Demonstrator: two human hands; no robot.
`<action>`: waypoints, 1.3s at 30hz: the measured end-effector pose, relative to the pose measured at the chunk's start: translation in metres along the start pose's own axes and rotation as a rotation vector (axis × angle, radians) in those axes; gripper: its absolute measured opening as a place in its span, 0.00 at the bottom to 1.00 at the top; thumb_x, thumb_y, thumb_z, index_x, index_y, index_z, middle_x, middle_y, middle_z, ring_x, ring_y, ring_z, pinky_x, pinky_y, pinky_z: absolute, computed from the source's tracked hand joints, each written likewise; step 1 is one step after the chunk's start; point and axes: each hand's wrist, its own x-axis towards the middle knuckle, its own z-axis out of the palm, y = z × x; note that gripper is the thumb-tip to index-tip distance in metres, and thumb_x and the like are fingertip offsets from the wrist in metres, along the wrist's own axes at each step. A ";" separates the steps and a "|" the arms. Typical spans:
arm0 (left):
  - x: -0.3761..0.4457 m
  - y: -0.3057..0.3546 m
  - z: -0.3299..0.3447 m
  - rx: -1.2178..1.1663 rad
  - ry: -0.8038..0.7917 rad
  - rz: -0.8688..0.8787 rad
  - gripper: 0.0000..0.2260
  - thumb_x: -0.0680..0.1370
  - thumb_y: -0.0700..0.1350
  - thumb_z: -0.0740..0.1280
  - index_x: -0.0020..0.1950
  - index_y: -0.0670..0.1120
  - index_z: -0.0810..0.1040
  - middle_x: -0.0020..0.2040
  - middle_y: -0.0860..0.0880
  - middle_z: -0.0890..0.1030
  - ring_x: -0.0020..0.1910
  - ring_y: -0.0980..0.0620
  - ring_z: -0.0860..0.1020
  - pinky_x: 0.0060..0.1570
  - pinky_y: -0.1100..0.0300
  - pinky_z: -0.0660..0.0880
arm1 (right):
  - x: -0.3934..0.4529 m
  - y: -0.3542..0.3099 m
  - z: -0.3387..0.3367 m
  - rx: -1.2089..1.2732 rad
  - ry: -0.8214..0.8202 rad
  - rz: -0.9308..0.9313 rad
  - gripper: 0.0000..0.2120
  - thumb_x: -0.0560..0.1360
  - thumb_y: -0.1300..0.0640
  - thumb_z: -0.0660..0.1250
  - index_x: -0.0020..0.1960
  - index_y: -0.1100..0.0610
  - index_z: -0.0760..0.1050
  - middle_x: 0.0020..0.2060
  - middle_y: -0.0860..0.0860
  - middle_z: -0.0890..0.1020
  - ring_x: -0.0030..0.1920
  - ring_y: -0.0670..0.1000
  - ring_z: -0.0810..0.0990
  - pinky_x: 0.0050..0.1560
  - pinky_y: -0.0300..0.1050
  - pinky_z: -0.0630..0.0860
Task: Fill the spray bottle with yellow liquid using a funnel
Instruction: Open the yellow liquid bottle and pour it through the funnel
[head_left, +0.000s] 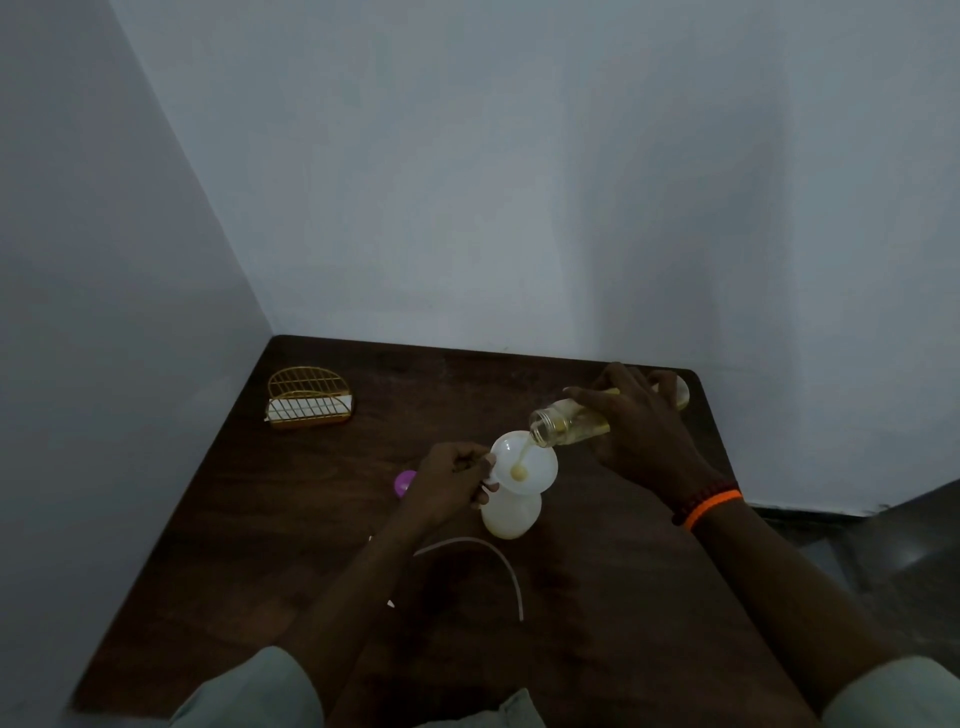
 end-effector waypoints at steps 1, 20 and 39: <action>0.000 0.000 0.000 0.002 0.001 0.002 0.09 0.82 0.43 0.65 0.54 0.41 0.83 0.42 0.41 0.85 0.33 0.51 0.80 0.35 0.58 0.79 | 0.000 0.000 0.000 -0.002 -0.004 0.001 0.32 0.64 0.56 0.76 0.67 0.44 0.76 0.54 0.51 0.75 0.57 0.54 0.74 0.61 0.57 0.61; -0.001 -0.002 0.001 0.000 0.003 0.001 0.08 0.81 0.43 0.65 0.53 0.41 0.83 0.42 0.41 0.85 0.33 0.51 0.80 0.36 0.56 0.79 | -0.002 -0.001 -0.003 -0.009 -0.004 -0.010 0.31 0.64 0.54 0.76 0.67 0.44 0.76 0.55 0.51 0.75 0.58 0.54 0.74 0.61 0.57 0.63; 0.002 0.001 0.000 0.014 0.006 -0.003 0.09 0.82 0.43 0.65 0.51 0.39 0.83 0.38 0.45 0.84 0.32 0.51 0.79 0.33 0.58 0.77 | -0.004 0.001 -0.006 -0.007 0.009 -0.010 0.31 0.63 0.55 0.75 0.66 0.45 0.77 0.54 0.51 0.75 0.57 0.54 0.75 0.59 0.57 0.65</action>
